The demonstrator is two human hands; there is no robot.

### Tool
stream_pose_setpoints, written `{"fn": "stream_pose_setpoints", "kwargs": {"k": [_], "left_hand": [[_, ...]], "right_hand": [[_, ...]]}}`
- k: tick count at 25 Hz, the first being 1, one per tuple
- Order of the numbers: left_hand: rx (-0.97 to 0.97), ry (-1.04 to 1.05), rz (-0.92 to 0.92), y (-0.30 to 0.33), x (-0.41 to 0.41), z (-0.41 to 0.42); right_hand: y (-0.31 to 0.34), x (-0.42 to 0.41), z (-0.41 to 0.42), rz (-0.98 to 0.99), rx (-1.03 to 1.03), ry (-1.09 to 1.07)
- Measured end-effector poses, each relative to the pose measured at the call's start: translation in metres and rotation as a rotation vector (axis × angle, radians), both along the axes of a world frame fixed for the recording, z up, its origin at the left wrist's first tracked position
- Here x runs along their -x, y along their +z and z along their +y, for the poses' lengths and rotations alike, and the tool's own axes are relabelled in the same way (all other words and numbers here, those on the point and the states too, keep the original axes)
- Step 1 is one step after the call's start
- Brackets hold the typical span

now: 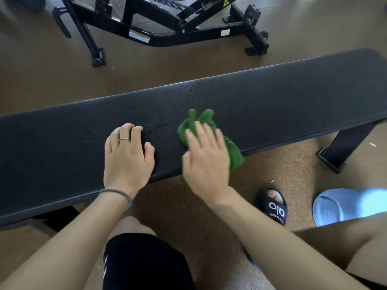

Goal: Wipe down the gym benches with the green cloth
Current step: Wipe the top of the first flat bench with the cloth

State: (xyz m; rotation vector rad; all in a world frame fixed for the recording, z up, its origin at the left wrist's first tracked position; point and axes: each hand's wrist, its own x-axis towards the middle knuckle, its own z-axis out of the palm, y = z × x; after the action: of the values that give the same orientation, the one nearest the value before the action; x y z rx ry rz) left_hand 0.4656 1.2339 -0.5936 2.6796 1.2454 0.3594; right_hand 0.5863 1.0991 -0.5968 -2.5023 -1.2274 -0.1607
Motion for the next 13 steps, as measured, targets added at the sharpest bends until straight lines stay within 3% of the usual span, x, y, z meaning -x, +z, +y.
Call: {"fn": "stream_pose_setpoints", "kwargs": {"k": [4,8,10,13], "left_hand": [[-0.015,-0.017,0.007,-0.002,0.003,0.000],[0.001,-0.011,0.015,-0.001,0.003,0.001],[-0.020,-0.004,0.022,-0.002,0.001,0.001],[-0.040,-0.008,0.008,-0.003,0.002,0.000]], "right_hand": [[0.003,-0.020,-0.004,-0.040,0.107,0.289],[0.004,-0.092,-0.040,-0.016,0.051,0.047],[0.003,-0.075,-0.032,-0.039,0.043,-0.081],[0.001,-0.008,0.000,-0.013,0.071,0.076]]}}
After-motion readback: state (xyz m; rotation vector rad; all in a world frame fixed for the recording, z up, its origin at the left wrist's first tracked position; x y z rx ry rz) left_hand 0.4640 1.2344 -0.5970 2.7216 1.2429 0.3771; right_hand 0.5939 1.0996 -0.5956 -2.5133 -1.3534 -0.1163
